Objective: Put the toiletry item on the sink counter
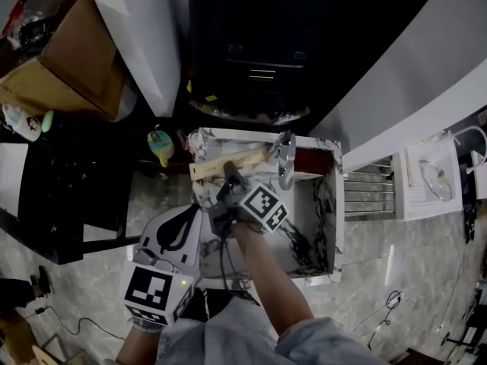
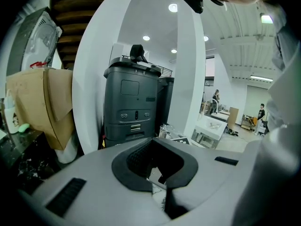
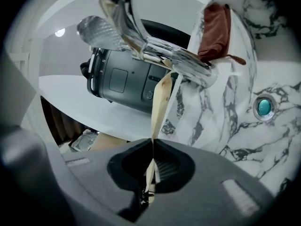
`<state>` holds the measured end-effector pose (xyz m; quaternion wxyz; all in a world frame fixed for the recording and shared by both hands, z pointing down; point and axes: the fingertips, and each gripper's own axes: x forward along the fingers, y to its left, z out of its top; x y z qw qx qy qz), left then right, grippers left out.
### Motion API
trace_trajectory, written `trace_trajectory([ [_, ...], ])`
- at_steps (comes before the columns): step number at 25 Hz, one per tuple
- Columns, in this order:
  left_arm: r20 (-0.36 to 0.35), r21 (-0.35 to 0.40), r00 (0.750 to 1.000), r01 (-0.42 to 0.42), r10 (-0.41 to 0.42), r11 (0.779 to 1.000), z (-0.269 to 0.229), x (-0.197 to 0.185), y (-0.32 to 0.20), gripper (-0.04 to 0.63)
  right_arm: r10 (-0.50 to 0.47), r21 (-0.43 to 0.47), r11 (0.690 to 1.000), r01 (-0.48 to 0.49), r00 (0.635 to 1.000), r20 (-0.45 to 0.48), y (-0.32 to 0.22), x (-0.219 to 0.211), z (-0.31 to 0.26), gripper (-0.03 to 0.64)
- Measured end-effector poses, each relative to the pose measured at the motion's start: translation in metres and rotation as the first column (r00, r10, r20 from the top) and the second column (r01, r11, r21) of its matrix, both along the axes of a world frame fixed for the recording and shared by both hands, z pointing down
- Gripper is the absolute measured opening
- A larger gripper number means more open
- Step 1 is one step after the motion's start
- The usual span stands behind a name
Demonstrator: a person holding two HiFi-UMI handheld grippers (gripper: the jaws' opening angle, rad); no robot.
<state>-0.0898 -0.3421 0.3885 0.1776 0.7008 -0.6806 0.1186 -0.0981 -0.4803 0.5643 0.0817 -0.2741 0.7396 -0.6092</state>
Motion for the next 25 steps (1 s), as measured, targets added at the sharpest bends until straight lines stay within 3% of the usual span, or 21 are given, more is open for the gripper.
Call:
trace_trajectory([
  [12,-0.034,-0.038,0.999,0.027,-0.029,0.999,0.012,0.003,-0.013,0.005,0.141,-0.136,0.982,-0.129,0.986,0.085,-0.026,-0.001,0.033,0.002],
  [25,-0.023,-0.052,0.997,0.066,-0.067,0.996,0.021,-0.01,-0.004,0.005,0.18,-0.163,0.973,-0.165,0.98,0.085,-0.042,-0.013,0.049,0.014],
])
